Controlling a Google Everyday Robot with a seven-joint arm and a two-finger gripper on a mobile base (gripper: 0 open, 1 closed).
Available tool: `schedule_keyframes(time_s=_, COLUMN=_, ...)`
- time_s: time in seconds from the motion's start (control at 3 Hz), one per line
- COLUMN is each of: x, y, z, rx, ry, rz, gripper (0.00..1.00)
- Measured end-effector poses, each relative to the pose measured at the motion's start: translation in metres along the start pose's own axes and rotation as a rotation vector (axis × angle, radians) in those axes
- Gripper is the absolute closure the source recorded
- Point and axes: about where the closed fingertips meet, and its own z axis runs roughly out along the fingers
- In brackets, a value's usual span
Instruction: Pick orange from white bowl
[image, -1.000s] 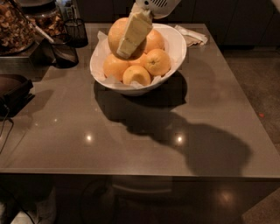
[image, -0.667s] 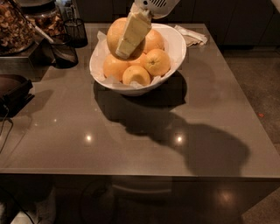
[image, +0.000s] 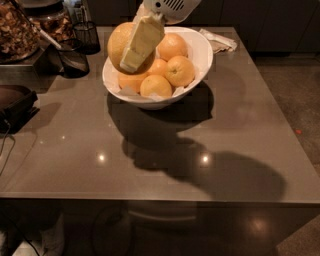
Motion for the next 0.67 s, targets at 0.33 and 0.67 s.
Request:
schedule_keyframes(time_s=0.33, x=-0.017, y=0.023, z=-0.001, rx=-0.039, ry=-0.036, rz=-0.025, gripper=1.0)
schedule_keyframes(time_s=0.67, x=-0.025, y=0.037, z=-0.006, rx=-0.056, ry=-0.057, rz=-0.048, gripper=1.0)
